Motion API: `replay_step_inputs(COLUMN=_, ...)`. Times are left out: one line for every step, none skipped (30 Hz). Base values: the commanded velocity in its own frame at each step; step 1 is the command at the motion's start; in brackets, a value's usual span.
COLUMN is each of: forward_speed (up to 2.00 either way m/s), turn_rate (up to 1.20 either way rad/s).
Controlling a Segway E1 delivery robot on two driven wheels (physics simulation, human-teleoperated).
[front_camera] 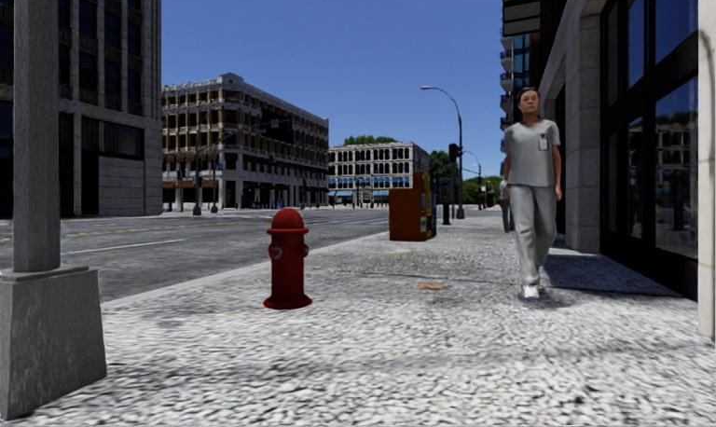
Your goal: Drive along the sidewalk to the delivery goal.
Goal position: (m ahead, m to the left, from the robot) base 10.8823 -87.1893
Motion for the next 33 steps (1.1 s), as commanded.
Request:
replay_step_inputs(forward_speed=1.54, turn_rate=0.0)
replay_step_inputs(forward_speed=1.54, turn_rate=0.0)
replay_step_inputs(forward_speed=1.54, turn_rate=0.0)
replay_step_inputs(forward_speed=1.54, turn_rate=0.0)
replay_step_inputs(forward_speed=1.54, turn_rate=0.0)
replay_step_inputs(forward_speed=1.57, turn_rate=0.0)
replay_step_inputs(forward_speed=2.0, turn_rate=0.0)
replay_step_inputs(forward_speed=2.0, turn_rate=0.0)
replay_step_inputs(forward_speed=2.0, turn_rate=0.0)
replay_step_inputs(forward_speed=2.0, turn_rate=0.0)
replay_step_inputs(forward_speed=2.0, turn_rate=0.0)
replay_step_inputs(forward_speed=2.0, turn_rate=0.0)
replay_step_inputs(forward_speed=2.0, turn_rate=-0.06)
replay_step_inputs(forward_speed=2.0, turn_rate=-0.06)
replay_step_inputs(forward_speed=2.0, turn_rate=-0.3)
replay_step_inputs(forward_speed=2.0, turn_rate=-0.45)
replay_step_inputs(forward_speed=2.0, turn_rate=-0.5)
replay_step_inputs(forward_speed=2.0, turn_rate=-0.51)
replay_step_inputs(forward_speed=2.0, turn_rate=-0.51)
replay_step_inputs(forward_speed=2.0, turn_rate=-0.52)
replay_step_inputs(forward_speed=1.92, turn_rate=-0.56)
replay_step_inputs(forward_speed=1.74, turn_rate=-0.64)
replay_step_inputs(forward_speed=1.61, turn_rate=-0.74)
replay_step_inputs(forward_speed=1.61, turn_rate=-0.74)
replay_step_inputs(forward_speed=1.48, turn_rate=-0.79)
replay_step_inputs(forward_speed=1.35, turn_rate=-0.84)
replay_step_inputs(forward_speed=1.3, turn_rate=-0.86)
replay_step_inputs(forward_speed=1.28, turn_rate=-0.86)
replay_step_inputs(forward_speed=1.28, turn_rate=-0.86)
replay_step_inputs(forward_speed=1.28, turn_rate=-0.86)
replay_step_inputs(forward_speed=1.28, turn_rate=-0.86)
replay_step_inputs(forward_speed=1.27, turn_rate=-0.83)
replay_step_inputs(forward_speed=1.27, turn_rate=-0.83)
